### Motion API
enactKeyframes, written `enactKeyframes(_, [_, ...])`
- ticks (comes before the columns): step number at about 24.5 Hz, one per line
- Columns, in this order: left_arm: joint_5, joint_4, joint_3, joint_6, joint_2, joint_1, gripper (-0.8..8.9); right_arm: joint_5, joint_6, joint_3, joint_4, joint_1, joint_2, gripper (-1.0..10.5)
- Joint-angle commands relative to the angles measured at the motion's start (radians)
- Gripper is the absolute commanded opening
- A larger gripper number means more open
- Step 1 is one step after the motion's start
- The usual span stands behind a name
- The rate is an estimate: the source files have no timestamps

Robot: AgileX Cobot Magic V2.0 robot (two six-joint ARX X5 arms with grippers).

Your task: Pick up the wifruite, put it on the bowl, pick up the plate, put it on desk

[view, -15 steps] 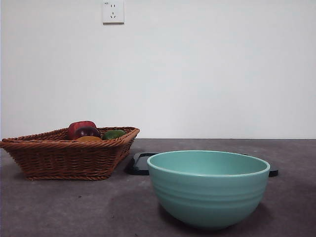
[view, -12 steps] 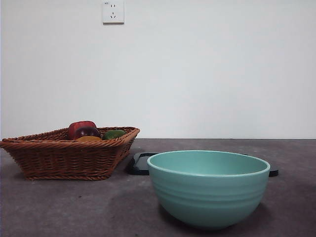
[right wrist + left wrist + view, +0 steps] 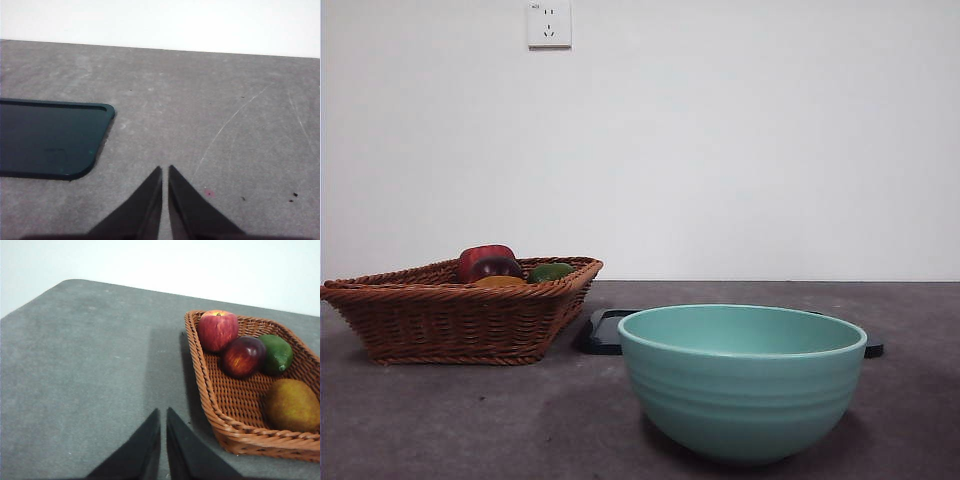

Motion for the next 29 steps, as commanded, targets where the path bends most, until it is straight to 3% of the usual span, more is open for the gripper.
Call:
enactKeyframes(1, [0.001, -0.002, -0.020, -0.046, -0.002, 0.000, 0.19, -0.007, 0.035, -0.006, 0.011, 0.000, -0.003, 0.2])
enactKeyframes(7, [0.027, -0.005, -0.016, -0.126, -0.002, -0.006, 0.17, -0.064, 0.166, -0.005, 0.005, 0.000, -0.003, 0.1])
enactKeyframes(11, [0.031, -0.004, 0.003, -0.169, 0.000, -0.030, 0.17, -0.086, 0.341, 0.011, 0.008, 0.001, -0.003, 0.1])
enactKeyframes(15, [0.030, 0.021, 0.020, -0.311, 0.001, -0.054, 0.17, -0.083, 0.453, 0.052, 0.009, 0.002, -0.002, 0.1])
enactKeyframes(18, [0.031, 0.050, 0.041, -0.362, 0.008, -0.083, 0.17, -0.085, 0.515, 0.100, 0.005, 0.006, 0.000, 0.1])
enactKeyframes(25, [0.072, 0.019, 0.206, -0.379, 0.089, -0.129, 0.17, -0.107, 0.545, 0.284, -0.138, 0.037, 0.081, 0.1])
enactKeyframes(29, [0.138, -0.084, 0.383, -0.316, 0.190, -0.140, 0.17, -0.194, 0.514, 0.407, -0.189, 0.047, 0.170, 0.1])
